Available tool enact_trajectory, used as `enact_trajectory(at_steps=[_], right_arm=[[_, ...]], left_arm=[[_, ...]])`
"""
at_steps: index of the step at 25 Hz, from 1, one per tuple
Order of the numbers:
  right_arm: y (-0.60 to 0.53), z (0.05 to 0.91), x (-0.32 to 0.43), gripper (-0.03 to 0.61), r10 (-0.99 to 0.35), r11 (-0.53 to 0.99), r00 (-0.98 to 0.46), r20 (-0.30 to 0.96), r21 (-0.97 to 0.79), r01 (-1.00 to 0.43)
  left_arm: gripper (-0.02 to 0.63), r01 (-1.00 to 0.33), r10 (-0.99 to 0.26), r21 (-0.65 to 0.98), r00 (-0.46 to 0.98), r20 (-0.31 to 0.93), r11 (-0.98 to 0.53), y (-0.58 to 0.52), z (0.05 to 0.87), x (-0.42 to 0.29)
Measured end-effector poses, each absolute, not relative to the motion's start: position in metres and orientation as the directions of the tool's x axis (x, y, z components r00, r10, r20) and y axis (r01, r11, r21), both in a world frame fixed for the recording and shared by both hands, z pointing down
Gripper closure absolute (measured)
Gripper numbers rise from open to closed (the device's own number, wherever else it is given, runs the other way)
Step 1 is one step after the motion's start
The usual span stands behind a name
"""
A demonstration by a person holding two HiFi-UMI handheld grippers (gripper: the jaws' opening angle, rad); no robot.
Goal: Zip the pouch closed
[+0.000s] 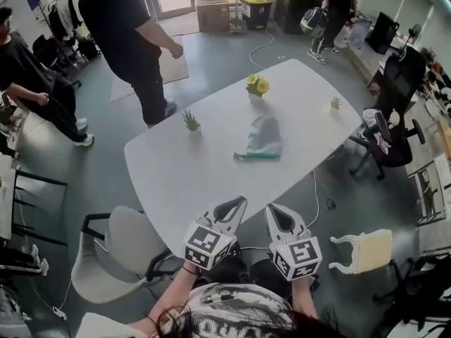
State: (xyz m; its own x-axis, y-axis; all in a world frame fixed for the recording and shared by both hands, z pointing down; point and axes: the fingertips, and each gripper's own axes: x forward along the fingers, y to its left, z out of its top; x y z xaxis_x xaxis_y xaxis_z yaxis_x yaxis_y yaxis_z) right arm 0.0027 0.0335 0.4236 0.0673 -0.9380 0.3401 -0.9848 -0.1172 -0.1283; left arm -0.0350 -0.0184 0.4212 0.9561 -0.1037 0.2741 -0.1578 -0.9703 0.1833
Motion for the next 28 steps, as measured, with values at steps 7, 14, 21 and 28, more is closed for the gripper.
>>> enact_trajectory(at_steps=[7,14,21,28], right_arm=[[0.027,0.428,0.008,0.586,-0.932,-0.122,0.066,0.358,-0.137,-0.983],[0.005,0.443,0.015,0.586,-0.921,-0.061,0.003,0.39,-0.137,-0.989],[-0.033,0.46,0.049,0.586,-0.911,0.013,-0.08,0.404,-0.166,-0.986],[-0.068,0.501,0.117,0.586,-0.848,0.086,-0.14,0.512,-0.127,-0.988]], left_arm=[[0.592,-0.18,-0.119,0.195,0.95,0.287,-0.964,-0.03,0.426,-0.038],[0.592,-0.228,-0.161,0.205,0.941,0.299,-0.952,-0.046,0.434,-0.038],[0.592,-0.329,-0.252,0.214,0.913,0.321,-0.92,-0.076,0.448,-0.025],[0.592,-0.432,-0.339,0.228,0.871,0.355,-0.873,-0.106,0.463,0.017]])
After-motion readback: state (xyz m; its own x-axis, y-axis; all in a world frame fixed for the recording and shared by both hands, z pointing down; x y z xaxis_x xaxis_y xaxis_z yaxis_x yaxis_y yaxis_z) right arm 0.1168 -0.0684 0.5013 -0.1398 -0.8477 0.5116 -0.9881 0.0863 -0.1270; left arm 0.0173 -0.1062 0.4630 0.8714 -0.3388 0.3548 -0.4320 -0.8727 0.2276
